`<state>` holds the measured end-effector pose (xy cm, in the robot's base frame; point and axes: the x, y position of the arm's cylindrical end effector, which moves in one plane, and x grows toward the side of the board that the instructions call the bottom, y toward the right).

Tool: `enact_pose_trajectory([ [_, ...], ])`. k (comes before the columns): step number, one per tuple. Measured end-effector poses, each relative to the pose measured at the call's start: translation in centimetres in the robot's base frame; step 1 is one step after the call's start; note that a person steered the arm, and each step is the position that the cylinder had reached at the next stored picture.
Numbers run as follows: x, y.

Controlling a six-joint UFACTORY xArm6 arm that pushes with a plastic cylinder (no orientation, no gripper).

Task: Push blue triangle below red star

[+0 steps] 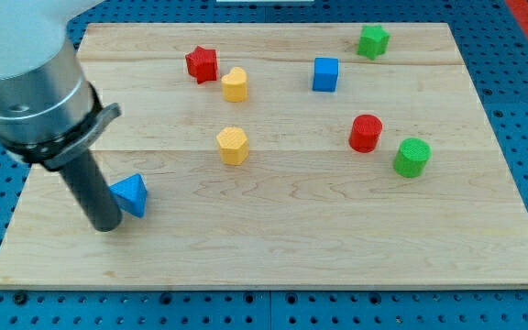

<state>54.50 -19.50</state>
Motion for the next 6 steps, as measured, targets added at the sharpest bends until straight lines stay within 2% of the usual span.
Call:
enact_pose_trajectory([
  [1, -1.2, -1.7],
  [6, -4.3, 6.0],
])
